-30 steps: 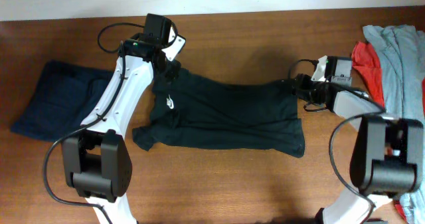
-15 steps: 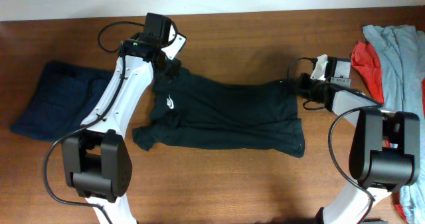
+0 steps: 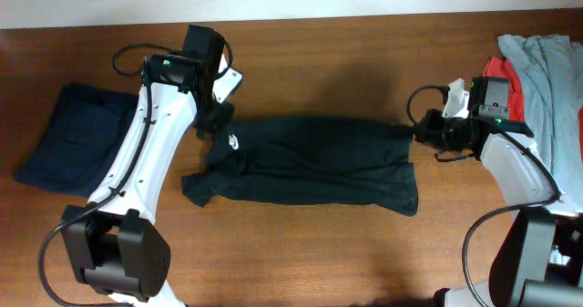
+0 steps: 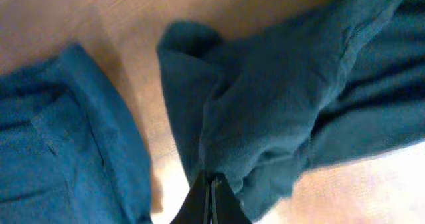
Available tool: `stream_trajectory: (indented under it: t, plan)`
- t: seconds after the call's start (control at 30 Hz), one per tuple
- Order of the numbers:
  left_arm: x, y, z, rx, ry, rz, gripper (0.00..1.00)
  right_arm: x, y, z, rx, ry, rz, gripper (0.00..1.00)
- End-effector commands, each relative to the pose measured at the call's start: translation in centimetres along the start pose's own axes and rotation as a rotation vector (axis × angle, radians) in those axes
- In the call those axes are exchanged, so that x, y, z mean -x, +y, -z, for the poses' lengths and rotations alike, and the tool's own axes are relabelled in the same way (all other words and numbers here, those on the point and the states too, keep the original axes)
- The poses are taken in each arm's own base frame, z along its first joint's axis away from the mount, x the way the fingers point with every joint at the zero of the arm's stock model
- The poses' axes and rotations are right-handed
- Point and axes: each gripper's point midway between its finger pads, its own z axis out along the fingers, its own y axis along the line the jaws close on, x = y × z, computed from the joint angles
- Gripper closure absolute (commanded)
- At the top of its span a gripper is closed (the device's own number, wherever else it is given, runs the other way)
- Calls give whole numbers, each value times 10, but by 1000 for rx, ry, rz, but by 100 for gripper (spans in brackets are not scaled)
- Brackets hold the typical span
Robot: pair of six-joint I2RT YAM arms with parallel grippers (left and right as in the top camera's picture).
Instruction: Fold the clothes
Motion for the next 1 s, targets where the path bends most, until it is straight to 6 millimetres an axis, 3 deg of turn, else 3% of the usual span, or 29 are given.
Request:
stream_trajectory:
  t: [0.0,0.1,0.43,0.57,0.63,0.7,0.77,0.97]
  plan:
    - [-16,4,8,12,47,46,100,-12,-18,8,-106,36,-11,96]
    - [-35,12,8,37,120,105,100,-29,-36,12,-213,93,-99,96]
    - [-52,20,8,25,174,178,99,-58,-62,24,-374,189,-166,96]
    - [-51,15,8,-5,169,178,92,-59,-62,24,-375,194,-167,96]
    - [-55,13,9,-12,183,176,81,-60,-62,24,-375,197,-168,95]
    - [-55,13,9,-13,186,176,71,-60,-62,24,-376,197,-168,82]
    - [-55,13,9,-12,186,177,66,-60,-63,25,-382,195,-166,59]
    - [-42,13,7,-23,128,194,62,-58,-63,24,-380,188,-165,24]
